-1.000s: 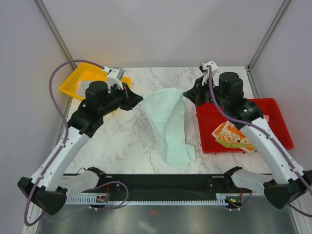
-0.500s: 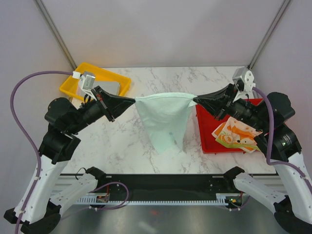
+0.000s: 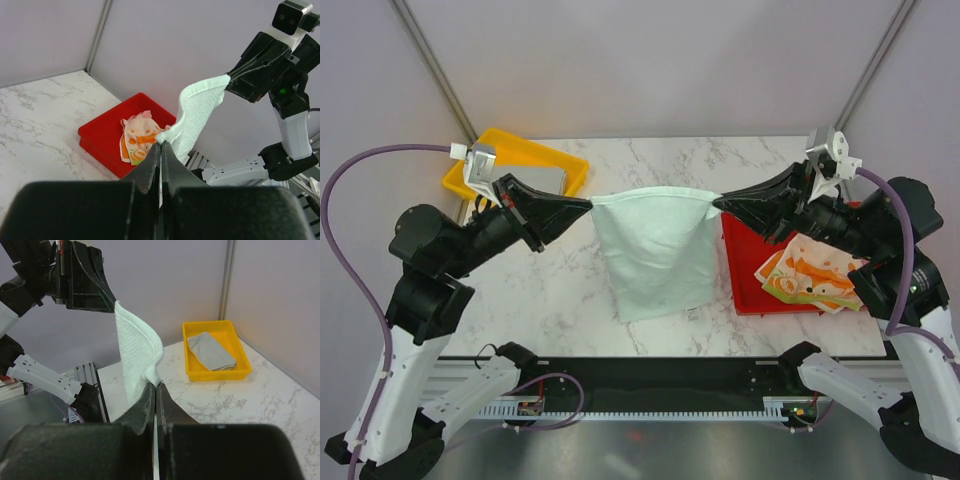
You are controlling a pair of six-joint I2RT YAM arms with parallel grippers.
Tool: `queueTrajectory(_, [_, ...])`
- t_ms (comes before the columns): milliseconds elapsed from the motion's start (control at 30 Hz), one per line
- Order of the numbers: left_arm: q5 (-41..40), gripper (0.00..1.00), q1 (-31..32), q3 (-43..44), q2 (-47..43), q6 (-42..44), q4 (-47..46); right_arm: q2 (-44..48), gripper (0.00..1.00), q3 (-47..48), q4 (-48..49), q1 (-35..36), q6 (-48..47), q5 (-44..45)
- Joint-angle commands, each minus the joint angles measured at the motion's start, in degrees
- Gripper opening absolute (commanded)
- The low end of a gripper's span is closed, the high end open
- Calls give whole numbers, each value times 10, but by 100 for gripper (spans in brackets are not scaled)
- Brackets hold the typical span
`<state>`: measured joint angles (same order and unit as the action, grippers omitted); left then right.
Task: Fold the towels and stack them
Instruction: Flatten out the crumpled towel
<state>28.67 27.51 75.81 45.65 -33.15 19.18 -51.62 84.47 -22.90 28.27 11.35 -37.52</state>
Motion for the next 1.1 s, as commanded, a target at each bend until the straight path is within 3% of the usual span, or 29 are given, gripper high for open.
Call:
queueTrajectory(0, [-25,2,3,29,1,-7,-6,-1,0,40,22,0,5,35])
queueTrajectory(167, [-119,2,2,58,80,38,60,-65,0,47,-12,0,-59,166])
queueTrajectory(300, [-238,2,-1,55,156,71,62,-192,0,37,-23,-1,-101,229])
queueTrajectory(400, [-272,2,-18,58,232,94,29,-288,0,55,-21,-15,-148,236])
queueTrajectory(667, [-266,2,-76,59,435,126,-138,-498,0,133,13,-52,-242,241])
queueTrajectory(767, [-251,2,-93,97,514,142,-170,-573,0,176,14,-73,-274,248])
queueTrajectory(1067, [-158,2,-119,216,664,165,-226,-661,0,249,59,-106,-317,244])
